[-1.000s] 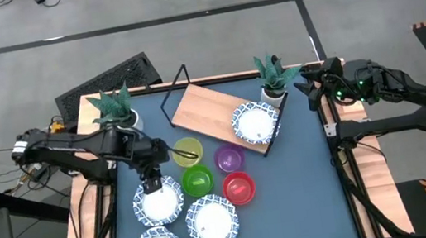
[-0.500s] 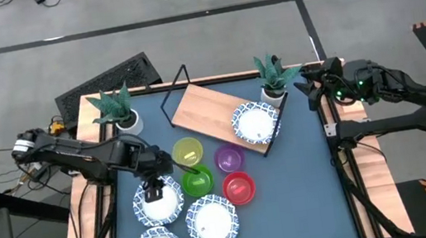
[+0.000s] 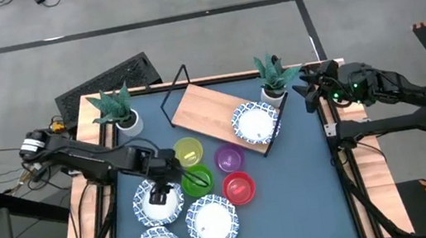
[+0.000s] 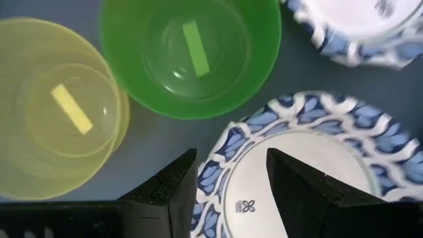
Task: Place and stack bowls onto a shelf
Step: Stack blue pattern plate on top of the blue pattern plate on the shelf
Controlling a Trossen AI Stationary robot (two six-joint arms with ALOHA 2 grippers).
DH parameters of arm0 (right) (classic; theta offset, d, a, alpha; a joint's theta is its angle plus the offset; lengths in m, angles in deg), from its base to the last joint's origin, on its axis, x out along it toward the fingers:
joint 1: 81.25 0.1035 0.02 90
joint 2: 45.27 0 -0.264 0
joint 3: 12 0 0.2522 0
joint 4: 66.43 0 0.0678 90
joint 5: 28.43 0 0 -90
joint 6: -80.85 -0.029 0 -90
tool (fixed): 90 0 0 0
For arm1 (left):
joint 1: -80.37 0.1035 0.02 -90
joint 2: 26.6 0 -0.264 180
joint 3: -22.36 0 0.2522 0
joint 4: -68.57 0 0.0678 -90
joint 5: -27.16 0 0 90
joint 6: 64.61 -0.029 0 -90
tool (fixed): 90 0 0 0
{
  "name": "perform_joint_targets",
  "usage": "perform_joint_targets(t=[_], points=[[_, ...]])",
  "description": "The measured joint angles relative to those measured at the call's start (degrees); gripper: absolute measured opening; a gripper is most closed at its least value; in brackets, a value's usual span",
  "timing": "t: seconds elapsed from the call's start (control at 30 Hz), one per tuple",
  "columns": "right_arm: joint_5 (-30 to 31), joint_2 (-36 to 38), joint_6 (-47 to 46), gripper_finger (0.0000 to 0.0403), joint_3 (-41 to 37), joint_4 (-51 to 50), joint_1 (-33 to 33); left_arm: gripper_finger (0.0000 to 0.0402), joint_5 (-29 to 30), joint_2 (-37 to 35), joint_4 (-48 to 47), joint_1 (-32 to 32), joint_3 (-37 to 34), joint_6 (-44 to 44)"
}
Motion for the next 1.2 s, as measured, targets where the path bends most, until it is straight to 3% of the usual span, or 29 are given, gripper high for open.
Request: perform_joint_targets(t=[0.37,0.5,0.63,0.9,1.2], points=[[0.0,0.1,-0.1,0.0256,0.0,0.0,0.0,0.0165,0.4,10.0,0.7,0.0,0.0,-7.4],[0.0,0.1,-0.1,0.0256,0.0,0.0,0.0,0.0159,-1.9,11.6,0.6,0.0,0.0,-8.1],[0.0,0.0,-0.1,0.0256,0.0,0.0,0.0,0.0124,-2.3,12.0,0.0,0.0,0.0,-8.9],[0.0,0.1,-0.1,0.0256,0.0,0.0,0.0,0.0013,-0.3,11.8,-1.9,0.9,0.0,-9.8],[0.2,0.0,0.0,0.0256,0.0,0.0,0.0,0.0001,0.3,10.8,-8.4,1.5,0.0,-5.7]])
